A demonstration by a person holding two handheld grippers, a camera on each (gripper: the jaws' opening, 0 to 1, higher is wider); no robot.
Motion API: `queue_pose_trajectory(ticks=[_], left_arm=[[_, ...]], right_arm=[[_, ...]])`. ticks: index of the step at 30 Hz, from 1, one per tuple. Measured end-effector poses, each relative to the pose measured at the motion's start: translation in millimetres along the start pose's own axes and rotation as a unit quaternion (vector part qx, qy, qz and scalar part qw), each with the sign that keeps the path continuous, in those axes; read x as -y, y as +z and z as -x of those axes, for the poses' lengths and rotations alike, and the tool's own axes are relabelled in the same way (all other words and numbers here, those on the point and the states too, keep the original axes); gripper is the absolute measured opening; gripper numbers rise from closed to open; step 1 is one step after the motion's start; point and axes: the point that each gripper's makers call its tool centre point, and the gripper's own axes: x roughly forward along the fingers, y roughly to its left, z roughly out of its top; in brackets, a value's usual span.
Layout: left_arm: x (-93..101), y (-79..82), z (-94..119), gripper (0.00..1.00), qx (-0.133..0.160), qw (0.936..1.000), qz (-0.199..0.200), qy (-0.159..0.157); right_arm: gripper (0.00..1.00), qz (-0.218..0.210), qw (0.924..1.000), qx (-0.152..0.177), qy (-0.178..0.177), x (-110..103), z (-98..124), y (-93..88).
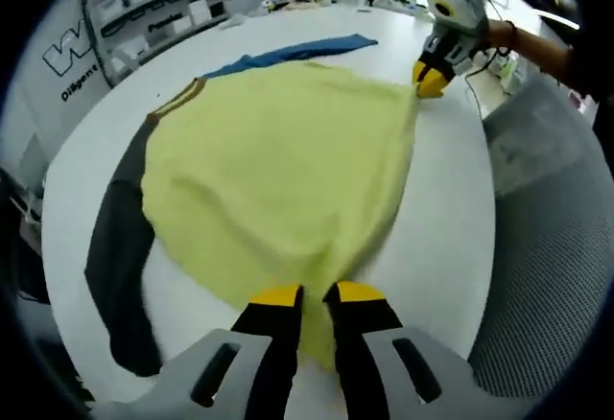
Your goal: Fold the garment on the visible template until the final outline fits inside the template.
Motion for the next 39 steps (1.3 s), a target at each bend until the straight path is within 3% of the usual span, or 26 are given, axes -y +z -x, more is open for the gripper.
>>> queue_pose_trajectory(ticks=[8, 15, 16, 20, 25, 26, 33, 39], left_arm=[[-1.3, -8.8, 14.4, 0.29, 0.005, 0.9992, 0.027, 0.030], [13.6, -17.1, 31.2, 0.38, 0.044, 0.9912, 0.120, 0.035], [13.8, -17.2, 32.6, 0.39, 0.048, 0.9903, 0.126, 0.035], [13.2, -22.3, 39.2, 0.37, 0.069, 0.9759, 0.202, 0.045], [12.6, -39.9, 40.8, 0.35, 0.051, 0.9682, 0.238, 0.060], [13.9, -44.8, 41.0, 0.34, 0.045, 0.9635, 0.256, 0.063], [18.4, -52.7, 32.2, 0.30, 0.043, 0.9550, 0.288, 0.054], [22.9, -46.5, 31.0, 0.24, 0.059, 0.9487, 0.308, 0.043]], right_arm=[[0.23, -0.048, 0.9986, 0.022, 0.000, 1.5, 21.9, 0.9], [0.33, -0.091, 0.9952, 0.021, -0.029, 4.1, 33.2, -15.4], [0.34, -0.096, 0.9947, 0.020, -0.030, 3.7, 33.4, -17.8], [0.33, -0.138, 0.9895, 0.020, -0.039, 4.1, 30.1, -26.7], [0.32, -0.174, 0.9838, 0.022, -0.037, -0.7, 27.6, -32.2], [0.31, -0.187, 0.9815, 0.022, -0.034, -2.6, 27.5, -34.0], [0.24, -0.217, 0.9751, 0.023, -0.041, -5.3, 24.5, -41.6], [0.16, -0.225, 0.9731, 0.027, -0.041, -10.6, 22.2, -45.2]])
